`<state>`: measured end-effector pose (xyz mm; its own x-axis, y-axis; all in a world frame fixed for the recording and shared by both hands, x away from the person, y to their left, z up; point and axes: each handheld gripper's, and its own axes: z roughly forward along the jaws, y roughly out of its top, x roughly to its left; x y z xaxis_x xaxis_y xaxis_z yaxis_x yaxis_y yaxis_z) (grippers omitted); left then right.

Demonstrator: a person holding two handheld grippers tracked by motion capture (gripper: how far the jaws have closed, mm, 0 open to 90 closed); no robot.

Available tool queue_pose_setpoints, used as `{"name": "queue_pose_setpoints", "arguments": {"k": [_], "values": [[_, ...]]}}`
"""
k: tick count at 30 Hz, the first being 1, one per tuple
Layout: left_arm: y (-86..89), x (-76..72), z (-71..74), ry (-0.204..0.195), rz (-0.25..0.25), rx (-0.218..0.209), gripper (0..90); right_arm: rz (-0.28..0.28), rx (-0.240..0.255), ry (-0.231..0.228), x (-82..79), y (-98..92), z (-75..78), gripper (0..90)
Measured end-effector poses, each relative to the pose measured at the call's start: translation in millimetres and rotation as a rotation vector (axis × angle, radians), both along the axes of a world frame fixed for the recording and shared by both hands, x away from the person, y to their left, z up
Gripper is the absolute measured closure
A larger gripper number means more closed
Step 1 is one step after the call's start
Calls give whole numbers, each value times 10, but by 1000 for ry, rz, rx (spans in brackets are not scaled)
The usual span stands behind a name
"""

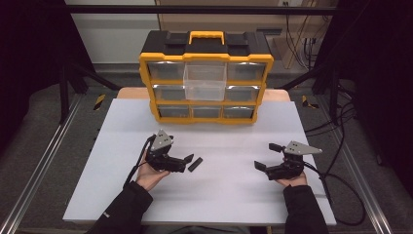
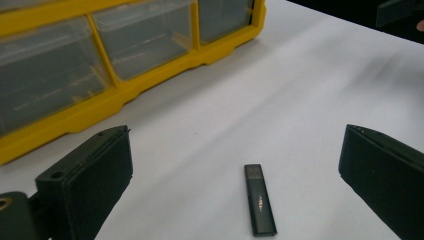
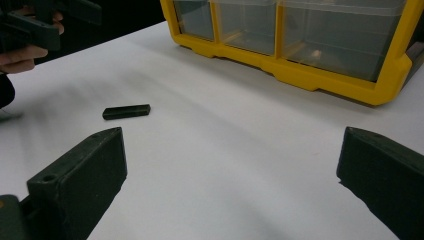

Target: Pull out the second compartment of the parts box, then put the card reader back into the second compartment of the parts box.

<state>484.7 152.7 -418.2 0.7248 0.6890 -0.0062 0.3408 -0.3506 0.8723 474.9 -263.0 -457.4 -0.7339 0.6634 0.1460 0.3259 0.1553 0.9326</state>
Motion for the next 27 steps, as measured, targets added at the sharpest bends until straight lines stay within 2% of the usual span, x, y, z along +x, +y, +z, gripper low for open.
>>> {"name": "queue_pose_setpoints", "arguments": {"k": [9, 17, 27], "values": [[-92, -17, -82, 0, -22, 41, 2, 2, -2, 4, 4, 6, -6, 2], [-148, -20, -133, 13, -33, 55, 1, 2, -3, 4, 6, 8, -10, 2], [-208, -5, -229, 54, -40, 86, 2, 1, 2, 7, 2, 8, -7, 2]]}}
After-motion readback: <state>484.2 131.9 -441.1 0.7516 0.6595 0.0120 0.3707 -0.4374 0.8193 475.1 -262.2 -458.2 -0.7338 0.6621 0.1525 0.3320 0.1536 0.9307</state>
